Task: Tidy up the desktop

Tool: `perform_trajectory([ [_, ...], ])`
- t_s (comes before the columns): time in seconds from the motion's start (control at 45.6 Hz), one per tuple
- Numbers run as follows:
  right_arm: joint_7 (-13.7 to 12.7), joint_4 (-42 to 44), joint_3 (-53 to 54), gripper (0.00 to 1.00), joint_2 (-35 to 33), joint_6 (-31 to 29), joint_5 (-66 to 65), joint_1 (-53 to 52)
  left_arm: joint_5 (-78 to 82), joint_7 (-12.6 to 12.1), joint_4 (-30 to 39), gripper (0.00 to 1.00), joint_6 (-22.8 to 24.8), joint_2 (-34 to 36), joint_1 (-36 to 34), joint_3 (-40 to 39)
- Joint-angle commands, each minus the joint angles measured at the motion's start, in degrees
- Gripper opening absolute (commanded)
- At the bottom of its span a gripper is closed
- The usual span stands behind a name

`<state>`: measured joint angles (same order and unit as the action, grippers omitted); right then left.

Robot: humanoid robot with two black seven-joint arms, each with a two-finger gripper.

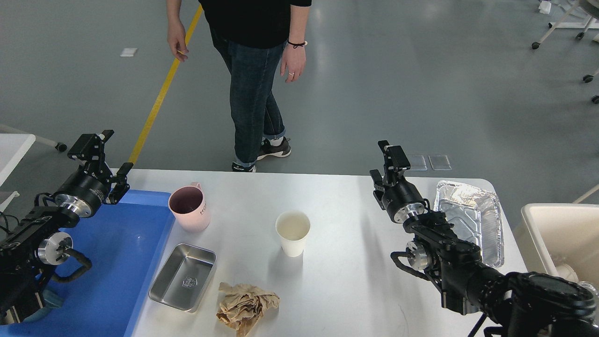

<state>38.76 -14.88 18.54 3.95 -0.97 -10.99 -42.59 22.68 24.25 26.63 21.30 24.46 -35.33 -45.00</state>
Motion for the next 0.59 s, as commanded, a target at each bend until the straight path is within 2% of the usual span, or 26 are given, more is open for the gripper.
perform_trajectory([
  [0.0, 0.0, -0.1, 0.0, 1.00, 0.1, 0.0, 0.0, -0.1, 0.0, 0.3, 0.0, 0.98, -0.6, -0.1, -0.1, 0.0],
  [0.11, 0.0, -0.1, 0.0, 1.00, 0.1, 0.0, 0.0, -0.1, 0.0, 1.8, 0.0, 0.98, -2.4, -0.1, -0.1, 0.0],
  [0.57, 0.0, -0.1, 0.0, 1.00, 0.1, 0.4, 0.0, 0.0, -0.6, 1.4, -0.1, 0.98, -1.7, 0.0, -1.0, -0.5],
])
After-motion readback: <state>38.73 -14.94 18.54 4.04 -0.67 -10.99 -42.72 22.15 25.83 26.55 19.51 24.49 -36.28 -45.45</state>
